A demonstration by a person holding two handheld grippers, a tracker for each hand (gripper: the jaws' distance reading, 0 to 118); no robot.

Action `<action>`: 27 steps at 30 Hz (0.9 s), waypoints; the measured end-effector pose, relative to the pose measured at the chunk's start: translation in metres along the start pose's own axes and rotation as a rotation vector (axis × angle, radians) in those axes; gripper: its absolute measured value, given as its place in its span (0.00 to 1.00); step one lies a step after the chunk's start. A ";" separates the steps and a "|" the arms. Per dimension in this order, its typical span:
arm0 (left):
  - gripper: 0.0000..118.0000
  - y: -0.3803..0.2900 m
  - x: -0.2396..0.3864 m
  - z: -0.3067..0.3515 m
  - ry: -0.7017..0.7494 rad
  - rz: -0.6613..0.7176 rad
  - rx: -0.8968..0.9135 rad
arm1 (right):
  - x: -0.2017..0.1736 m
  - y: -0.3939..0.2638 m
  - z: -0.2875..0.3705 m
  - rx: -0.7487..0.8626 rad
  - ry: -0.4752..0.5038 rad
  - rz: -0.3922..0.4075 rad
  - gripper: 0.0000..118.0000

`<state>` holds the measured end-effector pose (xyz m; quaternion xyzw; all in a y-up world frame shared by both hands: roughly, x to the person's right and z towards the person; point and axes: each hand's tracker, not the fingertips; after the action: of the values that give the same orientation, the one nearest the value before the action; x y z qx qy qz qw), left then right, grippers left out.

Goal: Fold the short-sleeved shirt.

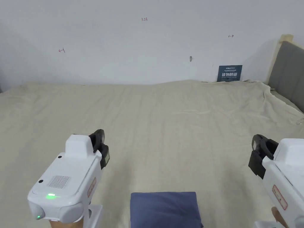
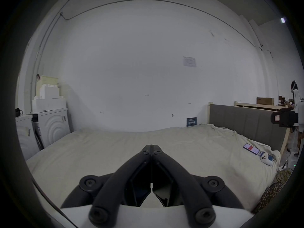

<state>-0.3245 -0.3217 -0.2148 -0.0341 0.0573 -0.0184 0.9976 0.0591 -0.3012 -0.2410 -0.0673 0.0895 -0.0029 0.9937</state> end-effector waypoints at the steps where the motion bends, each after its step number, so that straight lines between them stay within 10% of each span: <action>1: 0.00 -0.002 -0.006 0.003 0.019 0.004 0.001 | -0.004 -0.002 0.000 0.007 0.003 0.002 0.00; 27: 0.00 -0.032 -0.034 0.005 0.082 0.097 -0.053 | -0.066 -0.079 -0.048 -0.115 0.130 0.028 0.00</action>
<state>-0.3586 -0.3519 -0.2039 -0.0568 0.1003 0.0301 0.9929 -0.0142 -0.3844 -0.2653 -0.1228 0.1548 0.0116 0.9802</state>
